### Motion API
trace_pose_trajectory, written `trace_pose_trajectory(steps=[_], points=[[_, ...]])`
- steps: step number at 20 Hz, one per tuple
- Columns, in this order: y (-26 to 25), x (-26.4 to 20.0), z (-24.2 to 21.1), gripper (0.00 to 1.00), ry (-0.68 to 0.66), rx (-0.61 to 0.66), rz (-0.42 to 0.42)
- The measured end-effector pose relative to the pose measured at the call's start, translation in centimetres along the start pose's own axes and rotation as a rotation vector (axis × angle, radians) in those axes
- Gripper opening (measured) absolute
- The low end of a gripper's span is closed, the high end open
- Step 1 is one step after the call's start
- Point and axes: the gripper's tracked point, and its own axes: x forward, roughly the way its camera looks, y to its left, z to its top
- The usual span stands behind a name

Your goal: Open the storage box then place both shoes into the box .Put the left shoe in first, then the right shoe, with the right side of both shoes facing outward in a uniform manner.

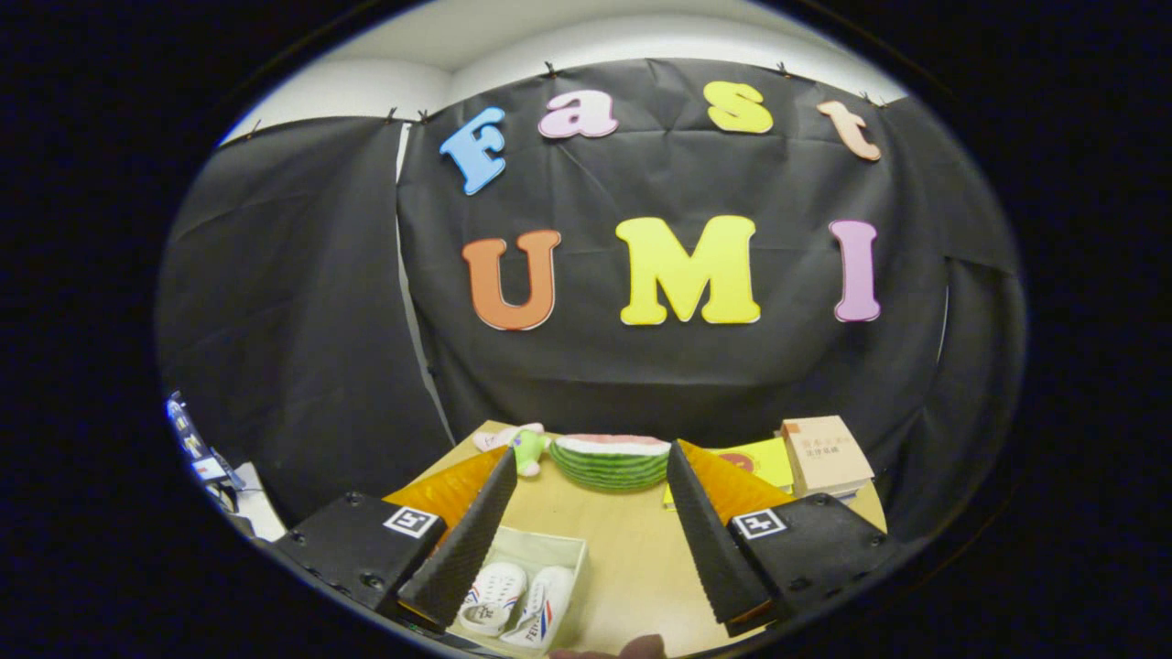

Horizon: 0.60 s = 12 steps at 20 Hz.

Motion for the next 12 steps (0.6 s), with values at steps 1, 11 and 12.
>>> trace_pose_trajectory(steps=[1,11,12], points=[[-0.4,-0.4,-0.1,1.0,-0.004,0.018,-0.006],[-2.9,-4.9,1.0,1.0,-0.125,0.106,-0.118],[-3.2,-4.8,1.0,1.0,-0.127,0.113,-0.123]])
